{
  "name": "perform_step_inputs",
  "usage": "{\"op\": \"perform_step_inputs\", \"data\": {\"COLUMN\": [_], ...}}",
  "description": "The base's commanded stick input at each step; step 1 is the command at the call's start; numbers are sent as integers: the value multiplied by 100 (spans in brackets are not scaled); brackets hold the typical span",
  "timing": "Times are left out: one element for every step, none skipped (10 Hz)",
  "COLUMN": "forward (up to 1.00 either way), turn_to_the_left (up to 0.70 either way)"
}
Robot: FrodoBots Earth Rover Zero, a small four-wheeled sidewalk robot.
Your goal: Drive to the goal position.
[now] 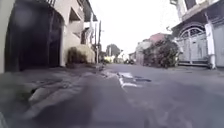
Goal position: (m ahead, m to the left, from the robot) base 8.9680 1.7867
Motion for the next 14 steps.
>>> {"op": "perform_step_inputs", "data": {"forward": [100,100,100,100,100,100,100,100,100,100,100,100,100,100], "turn_to_the_left": [-9,0,0,0,0,0,0,0,0,0,0,0,-4,-21]}}
